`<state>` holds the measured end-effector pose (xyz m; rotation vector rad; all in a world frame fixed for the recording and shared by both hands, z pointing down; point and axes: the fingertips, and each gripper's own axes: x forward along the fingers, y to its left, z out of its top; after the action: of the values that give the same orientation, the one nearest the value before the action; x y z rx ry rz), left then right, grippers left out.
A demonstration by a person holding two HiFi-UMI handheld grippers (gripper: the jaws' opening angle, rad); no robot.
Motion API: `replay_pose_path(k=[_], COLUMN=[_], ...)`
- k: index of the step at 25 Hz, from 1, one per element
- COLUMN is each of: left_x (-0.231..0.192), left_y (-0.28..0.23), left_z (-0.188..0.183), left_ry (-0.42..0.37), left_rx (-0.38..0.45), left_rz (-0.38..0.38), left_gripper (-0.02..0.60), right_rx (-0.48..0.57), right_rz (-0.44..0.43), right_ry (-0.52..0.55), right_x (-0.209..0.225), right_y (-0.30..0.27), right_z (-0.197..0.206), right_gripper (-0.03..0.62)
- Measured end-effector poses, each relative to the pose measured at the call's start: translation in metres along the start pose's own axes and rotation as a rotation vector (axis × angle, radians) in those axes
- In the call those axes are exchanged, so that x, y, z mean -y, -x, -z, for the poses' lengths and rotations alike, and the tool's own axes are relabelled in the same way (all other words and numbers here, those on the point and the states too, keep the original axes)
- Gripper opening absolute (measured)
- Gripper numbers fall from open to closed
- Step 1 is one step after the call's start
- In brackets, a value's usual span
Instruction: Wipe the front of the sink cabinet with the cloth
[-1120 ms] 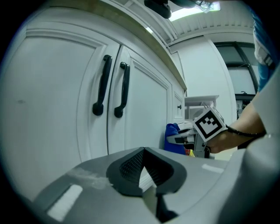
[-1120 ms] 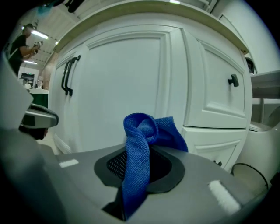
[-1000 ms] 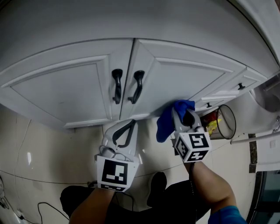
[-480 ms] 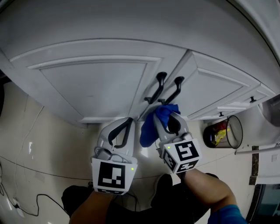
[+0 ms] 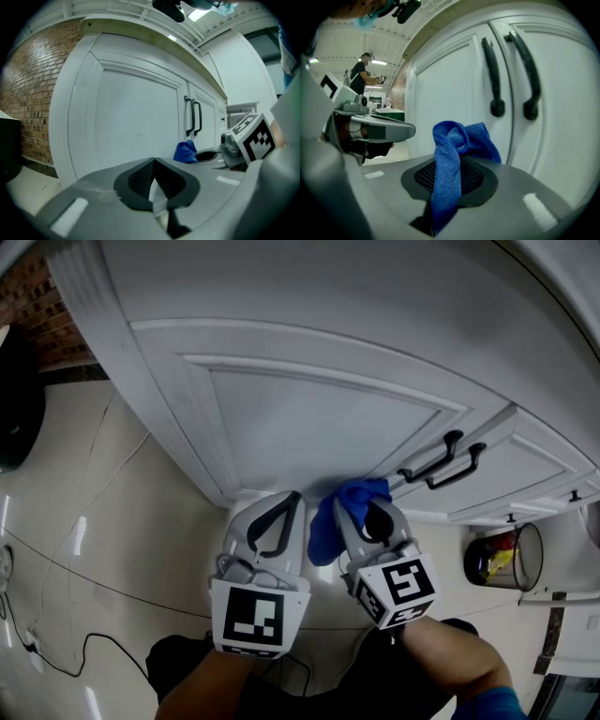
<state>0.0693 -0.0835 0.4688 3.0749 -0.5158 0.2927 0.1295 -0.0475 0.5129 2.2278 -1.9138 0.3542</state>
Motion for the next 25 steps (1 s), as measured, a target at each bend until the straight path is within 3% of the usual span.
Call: replay_pose_path(k=[10, 15, 22, 25], left_x=[-0.115, -0.163, -0.194, -0.199], left_y=[0.066, 0.104, 0.14, 0.145], left_z=[0.006, 0.014, 0.029, 0.029], left_ry=[0.102, 0.107, 0.09, 0.123], left_rx=[0.007, -0.007, -0.047, -0.034], left_rz=[-0.23, -0.32, -0.356, -0.354], left_gripper=[0.003, 0.003, 0.004, 0.003], right_rx=[0.059, 0.081, 0.052, 0.039], right_rz=[-0.188, -0.298, -0.28, -0.266], right_ry=[0.077, 0.104, 0.085, 0.09], right_x=[-0.119, -0.187, -0.225, -0.227], right_y=[-0.069, -0.101, -0.143, -0.151], right_z=[-0.029, -0.035, -0.03, -0.021], right_gripper=[0.087, 0.087, 0.087, 0.087])
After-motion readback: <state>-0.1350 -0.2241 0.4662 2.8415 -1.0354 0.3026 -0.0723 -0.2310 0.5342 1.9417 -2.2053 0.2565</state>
